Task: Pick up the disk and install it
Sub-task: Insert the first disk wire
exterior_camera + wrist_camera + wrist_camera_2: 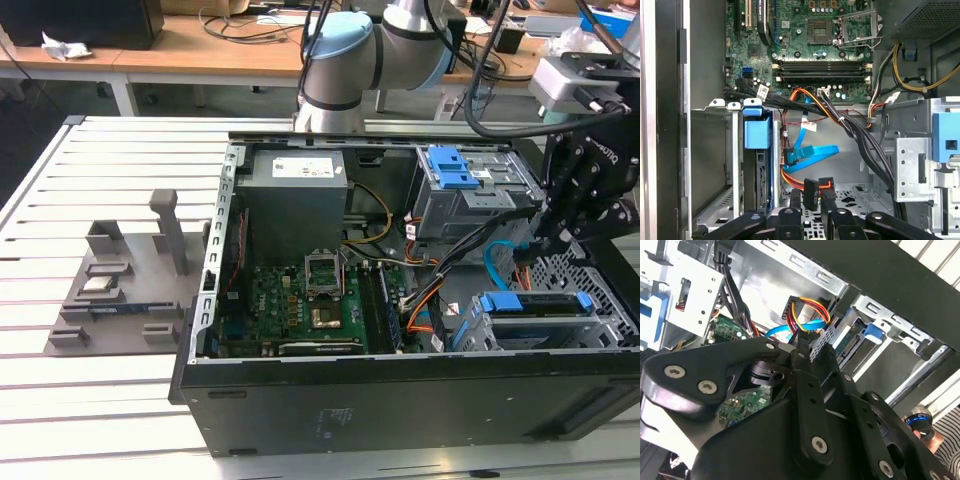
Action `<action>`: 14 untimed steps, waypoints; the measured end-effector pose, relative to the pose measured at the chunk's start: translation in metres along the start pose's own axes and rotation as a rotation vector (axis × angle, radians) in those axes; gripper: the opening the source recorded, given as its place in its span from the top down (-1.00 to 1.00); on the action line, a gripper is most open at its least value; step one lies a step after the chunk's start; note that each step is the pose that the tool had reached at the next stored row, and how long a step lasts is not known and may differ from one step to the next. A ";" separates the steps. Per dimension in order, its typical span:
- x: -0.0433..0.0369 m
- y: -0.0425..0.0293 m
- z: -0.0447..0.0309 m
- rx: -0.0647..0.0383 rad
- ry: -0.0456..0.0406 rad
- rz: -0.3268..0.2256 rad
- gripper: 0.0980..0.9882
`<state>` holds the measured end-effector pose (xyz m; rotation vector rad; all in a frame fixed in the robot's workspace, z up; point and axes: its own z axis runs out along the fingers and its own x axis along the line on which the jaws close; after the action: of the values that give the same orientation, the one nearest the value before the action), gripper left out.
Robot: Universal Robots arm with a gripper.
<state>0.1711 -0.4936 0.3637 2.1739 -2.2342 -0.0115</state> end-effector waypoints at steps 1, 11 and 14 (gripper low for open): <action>-0.0005 0.0009 0.0027 0.000 0.0015 0.000 0.54; -0.0006 0.0009 0.0091 0.000 0.0090 0.000 0.58; -0.0006 0.0009 0.0091 0.000 0.0090 0.000 0.84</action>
<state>0.1700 -0.4931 0.3546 2.1694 -2.2298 -0.0014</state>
